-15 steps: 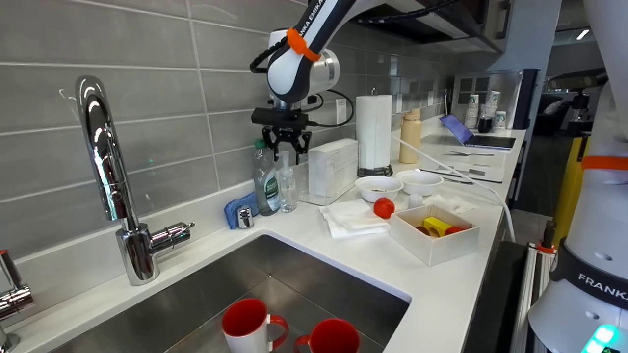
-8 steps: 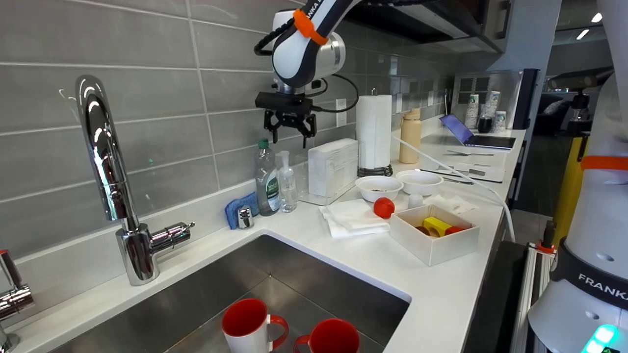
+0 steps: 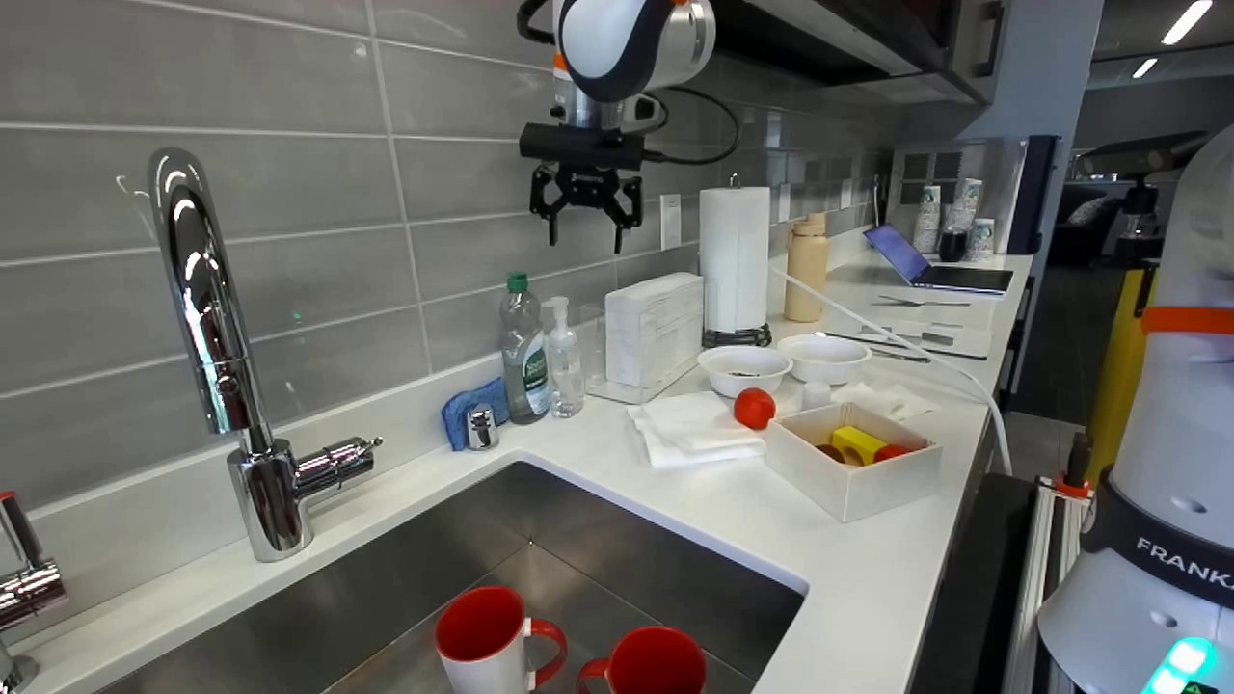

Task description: Move the colorless bottle

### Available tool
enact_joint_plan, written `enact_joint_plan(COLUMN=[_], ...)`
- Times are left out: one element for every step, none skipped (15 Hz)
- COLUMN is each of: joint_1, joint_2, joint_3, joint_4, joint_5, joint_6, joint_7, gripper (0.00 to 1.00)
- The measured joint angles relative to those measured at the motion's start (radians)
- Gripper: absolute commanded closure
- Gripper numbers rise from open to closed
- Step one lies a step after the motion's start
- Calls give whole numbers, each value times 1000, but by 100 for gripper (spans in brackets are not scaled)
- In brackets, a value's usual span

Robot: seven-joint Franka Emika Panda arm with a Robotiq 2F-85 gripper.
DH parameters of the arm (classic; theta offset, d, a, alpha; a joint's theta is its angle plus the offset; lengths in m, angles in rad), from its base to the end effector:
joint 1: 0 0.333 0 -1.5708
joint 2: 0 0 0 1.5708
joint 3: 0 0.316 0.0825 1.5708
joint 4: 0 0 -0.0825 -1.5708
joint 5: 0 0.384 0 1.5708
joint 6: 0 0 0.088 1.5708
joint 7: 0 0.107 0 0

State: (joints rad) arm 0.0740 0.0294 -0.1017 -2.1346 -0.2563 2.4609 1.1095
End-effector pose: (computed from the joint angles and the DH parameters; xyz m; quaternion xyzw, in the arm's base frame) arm 0.5715 -0.0153 0.4237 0.8730 -0.4551 0.1750 0.0065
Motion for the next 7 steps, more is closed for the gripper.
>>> enact_joint_plan(joint_1=[-1,-3,-5,-9,-13,-17,-20], joint_2=[-31,-60,-87,-110,-132,-150,-166], joint_3=[13,28,42,57,72,86,99], joint_4=[-21,-40,-58,-74,-90,-106,-119], joint_5=[-1,-1,-1,-7,-13,-17,-19], joint_6=[-20,-38,-56,-69,-76,-80,-85], joint_7=[-9,-17,-25,-29,-31,-33,-36], gripper=[0,0,0,0,0,0,0])
